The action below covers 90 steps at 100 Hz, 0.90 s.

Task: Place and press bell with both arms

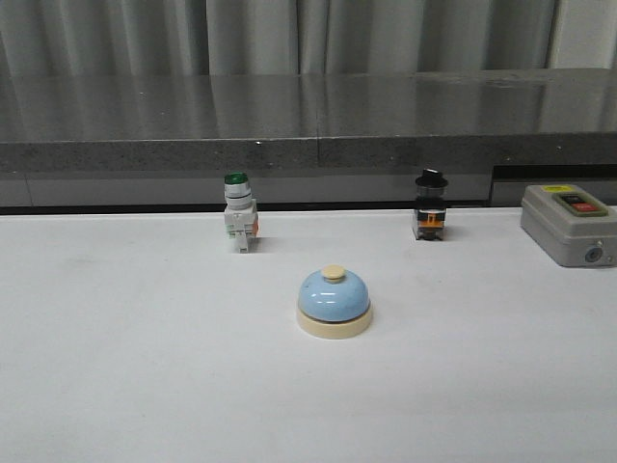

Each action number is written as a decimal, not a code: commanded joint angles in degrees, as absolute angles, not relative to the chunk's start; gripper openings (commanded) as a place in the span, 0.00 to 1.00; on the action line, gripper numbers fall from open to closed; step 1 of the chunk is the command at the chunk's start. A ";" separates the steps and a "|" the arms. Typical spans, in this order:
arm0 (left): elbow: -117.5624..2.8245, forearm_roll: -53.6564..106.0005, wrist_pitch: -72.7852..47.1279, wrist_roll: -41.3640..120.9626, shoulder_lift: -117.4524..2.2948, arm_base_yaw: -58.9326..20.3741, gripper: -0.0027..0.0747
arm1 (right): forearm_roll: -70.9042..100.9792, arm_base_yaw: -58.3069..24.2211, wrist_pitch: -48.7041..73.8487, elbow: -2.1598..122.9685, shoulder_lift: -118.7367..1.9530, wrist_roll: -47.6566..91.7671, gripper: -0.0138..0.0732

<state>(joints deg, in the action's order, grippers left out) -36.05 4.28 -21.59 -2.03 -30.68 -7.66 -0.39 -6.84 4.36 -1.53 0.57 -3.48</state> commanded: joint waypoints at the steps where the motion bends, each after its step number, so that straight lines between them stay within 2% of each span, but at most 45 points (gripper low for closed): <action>1: -37.71 4.92 -17.20 -2.54 -30.84 -7.57 0.01 | -0.57 -6.46 -0.50 -0.68 1.34 -3.24 0.09; 36: -35.69 2.86 -14.84 -2.54 -30.17 -7.57 0.01 | -0.57 -6.46 -0.50 -0.68 1.34 -3.24 0.09; 68: -17.45 -2.48 0.00 -2.54 -20.71 -7.57 0.01 | -0.57 -6.46 -0.50 -0.68 1.34 -3.24 0.09; 90: -6.41 -3.22 3.88 -2.54 -10.80 -7.57 0.01 | -0.57 -6.46 -0.50 -0.68 1.34 -3.24 0.09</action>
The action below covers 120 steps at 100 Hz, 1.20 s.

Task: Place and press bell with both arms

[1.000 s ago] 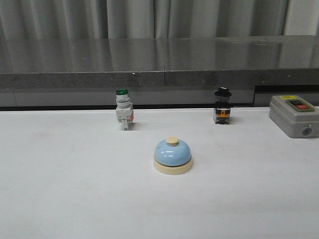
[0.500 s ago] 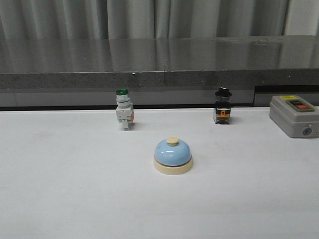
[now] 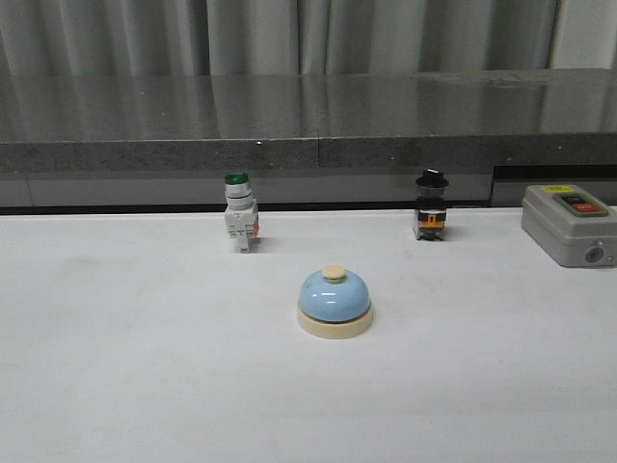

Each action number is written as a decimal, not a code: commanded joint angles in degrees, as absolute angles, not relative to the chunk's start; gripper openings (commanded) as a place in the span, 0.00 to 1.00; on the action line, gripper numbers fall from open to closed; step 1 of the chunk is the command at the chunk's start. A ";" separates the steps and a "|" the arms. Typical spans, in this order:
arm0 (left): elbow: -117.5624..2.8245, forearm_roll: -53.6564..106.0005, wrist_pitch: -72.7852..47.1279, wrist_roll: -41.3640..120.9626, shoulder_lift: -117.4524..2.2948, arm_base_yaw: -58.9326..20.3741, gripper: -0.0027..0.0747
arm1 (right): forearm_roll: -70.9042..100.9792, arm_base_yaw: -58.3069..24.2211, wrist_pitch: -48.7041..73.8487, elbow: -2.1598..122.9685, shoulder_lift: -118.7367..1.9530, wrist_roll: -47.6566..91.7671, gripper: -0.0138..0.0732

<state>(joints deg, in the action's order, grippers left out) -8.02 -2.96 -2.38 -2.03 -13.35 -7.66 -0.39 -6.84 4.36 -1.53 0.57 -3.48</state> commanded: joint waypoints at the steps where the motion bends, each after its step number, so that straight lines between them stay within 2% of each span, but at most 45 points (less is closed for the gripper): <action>1: -6.13 -3.22 3.88 -2.54 -10.11 -7.57 0.01 | -0.57 -6.46 -0.50 -0.68 1.34 -3.24 0.09; 30: 0.83 -3.22 3.88 -2.54 2.07 -7.57 0.01 | -0.57 -6.46 -0.50 -0.68 1.34 -3.24 0.09; 120: 2.44 -2.35 4.67 -2.54 1.97 -5.87 0.01 | -0.57 -6.46 -0.50 -0.68 1.34 -3.24 0.09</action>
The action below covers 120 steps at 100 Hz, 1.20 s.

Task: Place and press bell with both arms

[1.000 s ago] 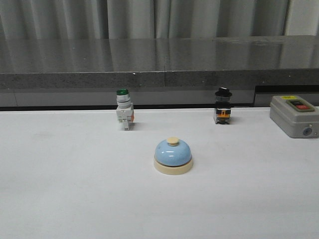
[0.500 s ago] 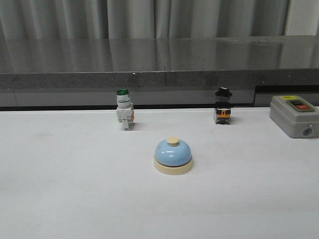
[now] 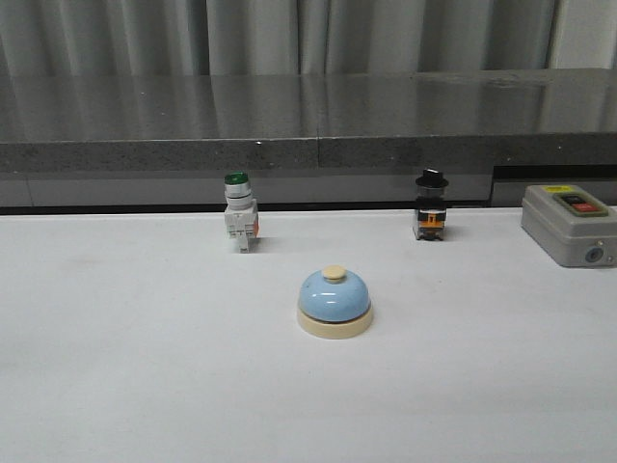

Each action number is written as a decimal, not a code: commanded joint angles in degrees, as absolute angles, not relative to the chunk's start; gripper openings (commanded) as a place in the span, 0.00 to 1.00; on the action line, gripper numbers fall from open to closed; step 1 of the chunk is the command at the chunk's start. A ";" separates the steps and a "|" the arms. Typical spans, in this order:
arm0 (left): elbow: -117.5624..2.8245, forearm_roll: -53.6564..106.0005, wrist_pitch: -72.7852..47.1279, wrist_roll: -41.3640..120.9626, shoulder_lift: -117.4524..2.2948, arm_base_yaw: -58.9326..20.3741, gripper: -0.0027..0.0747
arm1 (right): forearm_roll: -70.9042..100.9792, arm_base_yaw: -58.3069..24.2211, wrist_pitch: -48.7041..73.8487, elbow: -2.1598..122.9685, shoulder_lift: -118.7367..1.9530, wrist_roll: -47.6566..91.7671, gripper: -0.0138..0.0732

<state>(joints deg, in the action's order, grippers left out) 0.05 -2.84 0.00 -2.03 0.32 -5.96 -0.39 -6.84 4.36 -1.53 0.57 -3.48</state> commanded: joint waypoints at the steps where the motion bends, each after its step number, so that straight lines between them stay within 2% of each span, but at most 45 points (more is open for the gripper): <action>1: 2.44 -2.35 4.67 -2.54 1.97 -5.87 0.01 | -0.57 -6.46 -0.50 -0.68 1.34 -3.24 0.09; 49: 2.44 -2.35 4.67 -2.54 1.97 -5.87 0.01 | -0.57 -6.46 -0.59 -0.68 1.34 -3.24 0.09; 76: 2.44 -2.35 4.67 -2.54 1.97 -5.87 0.01 | -0.51 -6.46 -6.86 0.24 1.34 -3.51 0.09; 99: 2.44 -2.35 4.67 -2.54 1.97 -5.87 0.01 | 0.00 -6.51 5.05 9.35 -2.18 -3.63 0.09; 120: 2.44 -2.35 4.67 -2.54 1.97 -5.87 0.01 | 0.85 -6.56 21.97 24.70 -16.35 -3.63 0.09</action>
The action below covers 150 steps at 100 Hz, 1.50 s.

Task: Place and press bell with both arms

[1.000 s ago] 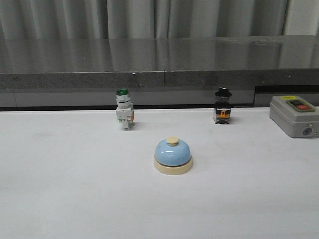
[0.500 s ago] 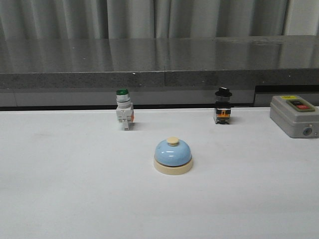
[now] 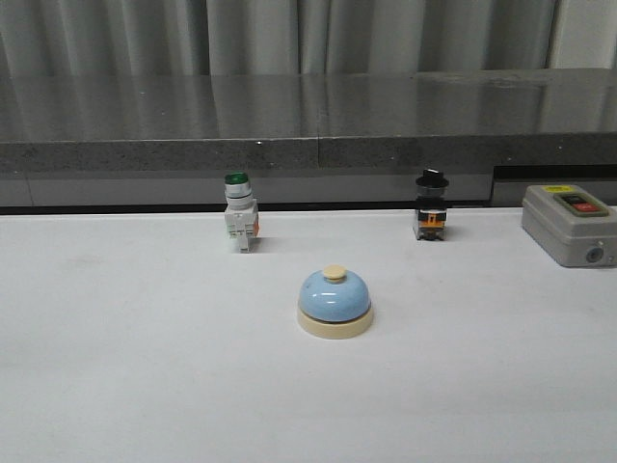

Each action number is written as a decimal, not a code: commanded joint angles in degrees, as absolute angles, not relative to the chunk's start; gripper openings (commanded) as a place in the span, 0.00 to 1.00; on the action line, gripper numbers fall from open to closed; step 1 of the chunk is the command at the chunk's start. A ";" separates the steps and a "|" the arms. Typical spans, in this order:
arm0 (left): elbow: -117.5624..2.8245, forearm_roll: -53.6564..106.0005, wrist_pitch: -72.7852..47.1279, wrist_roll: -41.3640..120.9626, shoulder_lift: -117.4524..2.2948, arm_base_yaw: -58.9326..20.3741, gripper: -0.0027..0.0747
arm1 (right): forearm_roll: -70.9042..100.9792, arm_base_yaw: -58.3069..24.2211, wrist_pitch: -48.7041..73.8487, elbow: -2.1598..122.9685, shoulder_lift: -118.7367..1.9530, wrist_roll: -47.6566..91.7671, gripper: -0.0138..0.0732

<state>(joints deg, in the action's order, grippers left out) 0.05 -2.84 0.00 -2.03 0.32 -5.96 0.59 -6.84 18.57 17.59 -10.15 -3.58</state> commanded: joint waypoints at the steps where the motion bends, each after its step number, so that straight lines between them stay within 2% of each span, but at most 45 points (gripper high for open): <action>1: 2.44 -2.35 4.67 -2.54 1.97 -5.87 0.01 | 0.85 -6.56 23.17 25.25 -17.51 -3.63 0.09; 21: 2.44 -2.35 4.67 -2.54 1.97 -5.87 0.01 | 1.01 -6.56 34.13 38.21 -32.44 -3.63 0.09; 72: 2.44 -2.35 4.67 -2.54 1.97 -5.87 0.01 | 7.87 -7.55 30.97 43.67 -52.41 -3.63 0.09; 150: 2.44 -2.35 4.67 -2.54 1.97 -5.87 0.01 | 8.05 -28.10 31.47 68.49 -92.10 -3.58 0.09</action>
<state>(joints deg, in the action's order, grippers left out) 0.05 -2.84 0.00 -2.03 0.32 -5.96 7.69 -26.90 33.15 64.48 -91.32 -3.70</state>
